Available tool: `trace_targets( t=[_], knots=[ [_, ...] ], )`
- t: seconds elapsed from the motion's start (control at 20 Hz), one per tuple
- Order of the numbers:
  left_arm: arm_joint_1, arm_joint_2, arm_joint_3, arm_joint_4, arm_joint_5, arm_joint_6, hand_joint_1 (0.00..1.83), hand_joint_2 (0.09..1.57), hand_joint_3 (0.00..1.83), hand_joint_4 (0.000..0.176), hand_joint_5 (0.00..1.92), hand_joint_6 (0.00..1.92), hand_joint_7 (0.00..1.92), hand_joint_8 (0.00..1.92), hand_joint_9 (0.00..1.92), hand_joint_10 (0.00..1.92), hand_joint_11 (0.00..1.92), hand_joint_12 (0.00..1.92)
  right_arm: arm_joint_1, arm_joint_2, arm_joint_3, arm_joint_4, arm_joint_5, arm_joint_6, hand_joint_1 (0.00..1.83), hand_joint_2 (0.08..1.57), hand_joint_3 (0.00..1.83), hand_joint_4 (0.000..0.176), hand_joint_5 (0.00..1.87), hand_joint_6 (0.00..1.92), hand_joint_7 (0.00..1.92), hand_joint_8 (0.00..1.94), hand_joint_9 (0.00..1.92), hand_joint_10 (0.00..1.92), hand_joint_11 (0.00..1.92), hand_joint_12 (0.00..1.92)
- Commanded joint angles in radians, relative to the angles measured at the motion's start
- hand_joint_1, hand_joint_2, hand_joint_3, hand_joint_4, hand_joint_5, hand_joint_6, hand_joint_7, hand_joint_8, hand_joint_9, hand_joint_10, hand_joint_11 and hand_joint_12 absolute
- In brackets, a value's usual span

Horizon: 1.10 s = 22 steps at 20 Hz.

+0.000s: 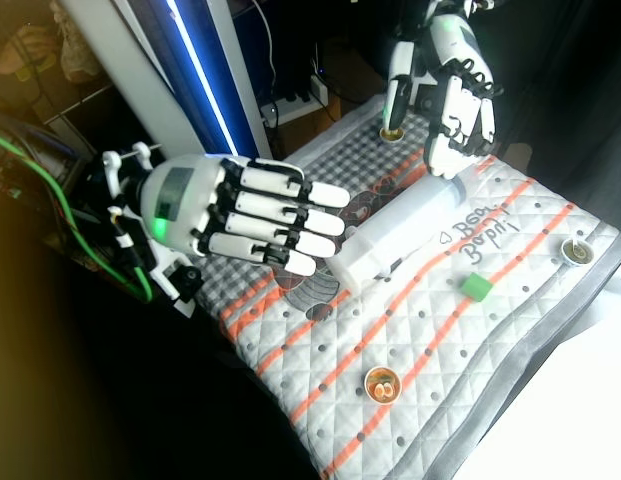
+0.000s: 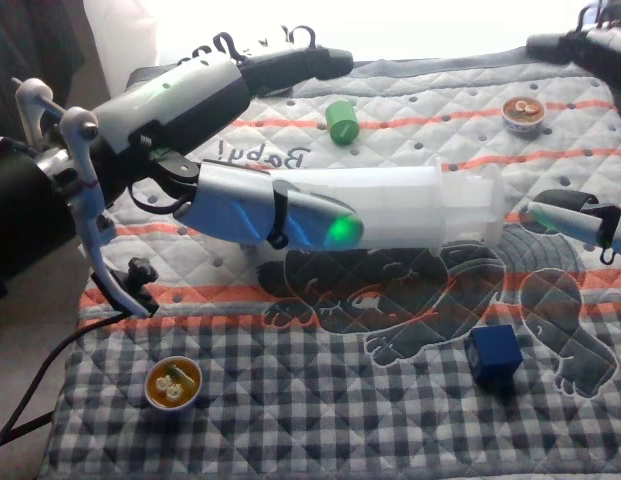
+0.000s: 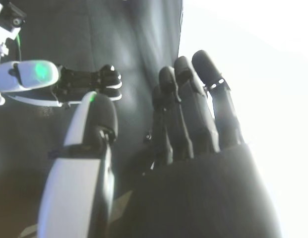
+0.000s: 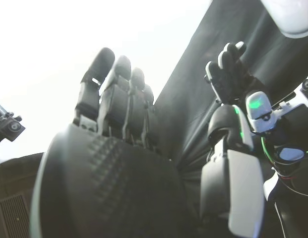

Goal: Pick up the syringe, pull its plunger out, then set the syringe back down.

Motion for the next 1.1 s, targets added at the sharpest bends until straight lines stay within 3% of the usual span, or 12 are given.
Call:
trace_targets(
  t=[0.0,0.25,0.3,0.35,0.4,0.45,0.6,0.7,0.85,1.0,1.05],
  knots=[
    [-0.012,-0.001,-0.002,0.016,0.134,-0.006,0.78,0.76,0.05,0.0,0.22,0.04,0.03,0.0,0.0,0.0,0.0,0.0,0.005,0.004,0.0,-0.014,0.123,0.004,1.06,0.9,0.02,0.0,0.48,0.06,0.49,0.01,0.37,0.22,0.0,1.22],
    [-0.011,-0.002,-0.002,0.013,0.136,-0.006,0.71,0.75,0.03,0.0,0.13,0.0,0.0,0.0,0.0,0.0,0.0,0.0,0.005,0.004,0.0,-0.014,0.123,0.004,1.04,0.94,0.01,0.0,0.49,0.02,0.5,0.0,0.41,0.14,0.0,1.19],
    [-0.013,-0.006,0.004,0.014,0.132,-0.006,0.79,0.76,0.0,0.0,0.15,0.01,0.05,0.01,0.01,0.0,0.0,0.17,0.005,0.004,0.0,-0.014,0.123,0.004,1.05,0.93,0.01,0.0,0.5,0.02,0.5,0.0,0.42,0.14,0.0,1.19],
    [-0.026,-0.018,0.016,0.019,0.109,-0.001,0.86,0.74,0.0,0.0,0.17,0.01,0.15,0.01,0.11,0.02,0.0,0.69,0.005,0.002,0.0,-0.014,0.123,0.004,1.04,0.94,0.01,0.0,0.51,0.03,0.51,0.01,0.43,0.14,0.0,1.21],
    [-0.041,-0.029,0.026,0.011,0.087,0.02,0.89,0.71,0.0,0.0,0.22,0.02,0.21,0.02,0.19,0.04,0.0,1.03,0.005,0.002,0.0,-0.014,0.123,0.004,1.04,0.94,0.01,0.0,0.51,0.03,0.53,0.01,0.44,0.14,0.01,1.23],
    [-0.066,-0.054,0.042,-0.008,0.046,0.082,0.88,0.7,0.0,0.0,0.24,0.02,0.24,0.02,0.22,0.05,0.0,1.15,0.004,0.002,0.0,-0.014,0.123,0.004,1.04,0.94,0.01,0.0,0.51,0.02,0.53,0.01,0.45,0.14,0.0,1.23],
    [-0.109,-0.13,0.091,-0.072,-0.07,0.257,0.77,0.73,0.01,0.0,0.28,0.02,0.26,0.01,0.24,0.05,0.0,1.08,0.003,0.0,0.002,-0.015,0.123,0.004,1.04,0.93,0.0,0.0,0.53,0.03,0.54,0.01,0.46,0.15,0.01,1.26],
    [-0.126,-0.171,0.127,-0.122,-0.125,0.344,0.73,0.73,0.0,0.0,0.28,0.01,0.21,0.0,0.18,0.02,0.0,0.83,0.003,-0.002,0.003,-0.018,0.122,0.004,1.06,0.92,0.0,0.0,0.54,0.03,0.56,0.02,0.48,0.16,0.02,1.28],
    [-0.147,-0.224,0.194,-0.133,-0.215,0.354,0.7,0.73,0.0,0.0,0.29,0.01,0.22,0.01,0.18,0.02,0.0,0.83,0.004,-0.003,0.004,-0.023,0.122,0.004,1.06,0.91,0.0,0.0,0.55,0.03,0.58,0.02,0.5,0.17,0.05,1.26],
    [-0.154,-0.277,0.259,-0.133,-0.298,0.354,0.9,0.75,0.0,0.0,0.34,0.01,0.29,0.02,0.28,0.05,0.0,1.16,0.004,-0.004,0.005,-0.024,0.121,0.004,1.07,0.91,0.0,0.0,0.56,0.03,0.6,0.02,0.5,0.19,0.01,1.28],
    [-0.154,-0.295,0.28,-0.136,-0.318,0.354,0.96,0.81,0.02,0.0,0.33,0.0,0.29,0.01,0.27,0.05,0.0,1.12,0.004,-0.004,0.006,-0.025,0.12,0.004,1.08,0.92,0.0,0.0,0.57,0.03,0.61,0.03,0.52,0.2,0.02,1.28]
  ],
)
